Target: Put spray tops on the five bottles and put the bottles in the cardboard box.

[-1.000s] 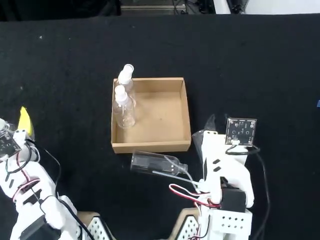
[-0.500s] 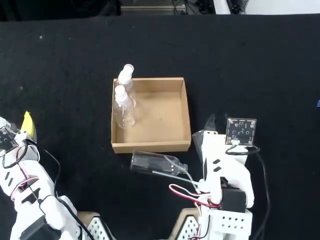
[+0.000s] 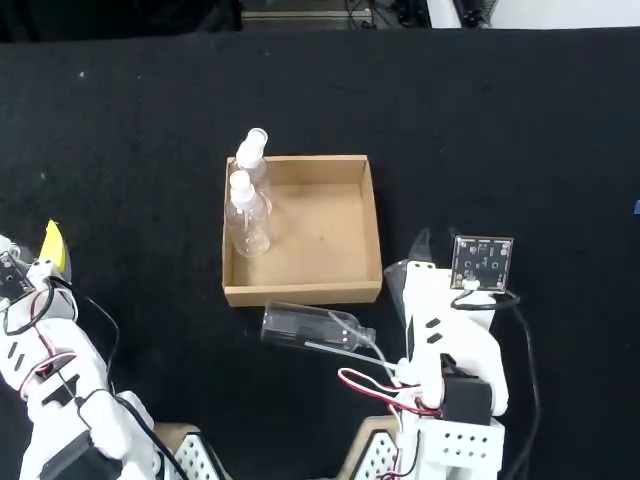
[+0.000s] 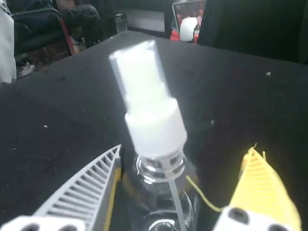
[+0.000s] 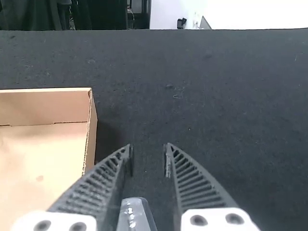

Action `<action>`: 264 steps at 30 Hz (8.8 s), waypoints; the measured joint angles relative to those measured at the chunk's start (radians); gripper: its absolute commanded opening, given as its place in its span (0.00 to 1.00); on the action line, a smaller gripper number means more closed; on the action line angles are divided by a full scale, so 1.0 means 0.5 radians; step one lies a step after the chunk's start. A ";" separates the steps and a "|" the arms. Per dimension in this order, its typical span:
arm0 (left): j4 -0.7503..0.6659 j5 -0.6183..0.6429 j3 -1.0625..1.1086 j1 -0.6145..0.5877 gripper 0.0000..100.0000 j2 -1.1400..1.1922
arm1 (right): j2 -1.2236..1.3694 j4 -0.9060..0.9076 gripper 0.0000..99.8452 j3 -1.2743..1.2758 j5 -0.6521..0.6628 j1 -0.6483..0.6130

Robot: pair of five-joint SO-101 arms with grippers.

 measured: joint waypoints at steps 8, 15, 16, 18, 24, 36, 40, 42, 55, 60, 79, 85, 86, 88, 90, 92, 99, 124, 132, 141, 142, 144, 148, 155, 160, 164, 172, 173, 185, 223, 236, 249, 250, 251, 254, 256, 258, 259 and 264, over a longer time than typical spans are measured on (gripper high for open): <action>0.153 0.000 -0.245 0.000 0.35 0.264 | 0.000 0.000 0.10 0.000 0.000 0.000; -0.206 0.000 -0.153 0.000 0.35 0.328 | 0.000 0.000 0.10 0.000 0.000 0.000; -0.227 0.000 -0.153 0.000 0.35 0.328 | 0.000 0.000 0.10 0.000 0.000 0.000; -0.249 0.000 -0.147 0.000 0.35 0.338 | 0.000 0.000 0.10 0.000 0.000 0.000; -0.227 0.000 -0.147 0.000 0.35 0.347 | 0.000 0.000 0.10 0.000 0.000 0.000; -0.206 0.000 -0.132 0.000 0.29 0.347 | 0.000 0.000 0.10 0.000 0.000 0.000; -0.206 0.000 -0.092 0.003 0.23 0.347 | 0.000 0.000 0.10 0.000 0.000 0.000; -0.206 0.000 -0.092 0.003 0.23 0.347 | 0.000 0.000 0.10 0.000 0.000 0.000; -0.206 0.000 -0.092 0.006 0.06 0.347 | 0.000 0.000 0.10 0.000 0.000 0.000; -0.206 0.000 -0.092 0.006 0.05 0.347 | 0.000 0.000 0.10 0.000 0.000 0.000; 1.286 0.003 -0.077 0.500 0.05 -1.280 | 0.000 0.000 0.10 0.000 0.000 0.000; 2.268 0.003 -0.061 0.875 0.03 -2.216 | 0.000 0.000 0.10 0.000 0.000 0.000; 2.329 0.003 -0.037 0.921 0.03 -2.335 | 0.000 0.000 0.10 0.000 0.000 0.000; 2.415 0.003 -0.034 1.022 0.03 -2.418 | 0.000 0.000 0.10 0.000 0.000 0.000; 2.473 0.003 -0.040 1.099 0.03 -2.366 | 0.000 0.000 0.10 0.000 0.000 0.000; 2.535 0.003 -0.046 1.172 0.03 -2.366 | 0.000 0.000 0.10 0.000 0.000 0.000; 2.823 0.003 -0.310 1.504 0.03 -2.443 | 0.000 0.000 0.10 0.000 0.000 0.000; 2.096 0.166 0.117 2.157 0.03 -2.470 | 0.000 0.000 0.10 0.000 0.000 0.000; 1.949 0.166 0.147 2.160 0.03 -2.467 | 0.000 0.000 0.10 0.000 0.000 0.000; 2.099 0.166 0.147 2.160 0.03 -2.467 | 0.000 0.000 0.10 0.000 0.000 0.000; 2.120 0.166 0.147 2.160 0.03 -2.467 | 0.000 0.000 0.10 0.000 0.000 0.000; 2.160 0.166 0.147 2.160 0.03 -2.467 | 0.000 0.000 0.10 0.000 0.000 0.000; 2.194 0.166 0.147 2.160 0.03 -2.467 | 0.000 0.000 0.10 0.000 0.000 0.000; 2.194 0.166 0.147 2.160 0.03 -2.467 | 0.000 0.000 0.10 0.000 0.000 0.000; 2.194 0.163 0.153 2.160 0.03 -2.351 | 0.000 0.000 0.10 0.000 0.000 0.000; 2.099 0.163 0.160 2.160 0.03 -2.225 | 0.000 0.000 0.10 0.000 0.000 0.000; 2.010 0.163 0.160 2.160 0.03 -2.035 | 0.000 0.000 0.10 0.000 0.000 0.000; 2.007 0.163 0.160 2.160 0.03 -2.022 | 0.000 0.000 0.10 0.000 0.000 0.000; 2.004 0.163 0.166 2.160 0.18 -1.995 | 0.000 0.000 0.10 0.000 0.000 0.000; 2.182 -0.018 0.166 2.157 0.27 -1.995 | 0.000 0.000 0.10 0.000 0.000 0.000; 2.344 -0.018 0.107 2.157 0.27 -1.995 | 0.000 0.000 0.10 0.000 0.000 0.000; 3.397 -0.141 -0.629 2.087 0.27 -1.998 | 0.000 0.000 0.10 0.000 0.000 0.000; 3.495 -0.166 -0.684 2.065 0.27 -1.998 | 0.000 0.000 0.10 0.000 0.000 0.000; 3.581 -0.190 -0.746 2.041 0.27 -1.998 | 0.000 0.000 0.10 0.000 0.000 0.000; 3.799 -0.239 -0.933 1.912 0.27 -1.998 | 0.000 0.000 0.10 0.000 0.000 0.000; 3.891 -0.245 -1.034 1.789 0.26 -2.019 | 0.000 0.000 0.10 0.000 0.000 0.000; 3.949 -0.252 -1.099 1.666 0.21 -2.031 | 0.000 0.000 0.10 0.000 0.000 0.000; 3.968 -0.252 -1.111 1.599 0.16 -2.031 | 0.000 0.000 0.10 0.000 0.000 0.000; 3.974 -0.249 -1.108 1.243 0.06 -2.031 | 0.000 0.000 0.10 0.000 0.000 0.000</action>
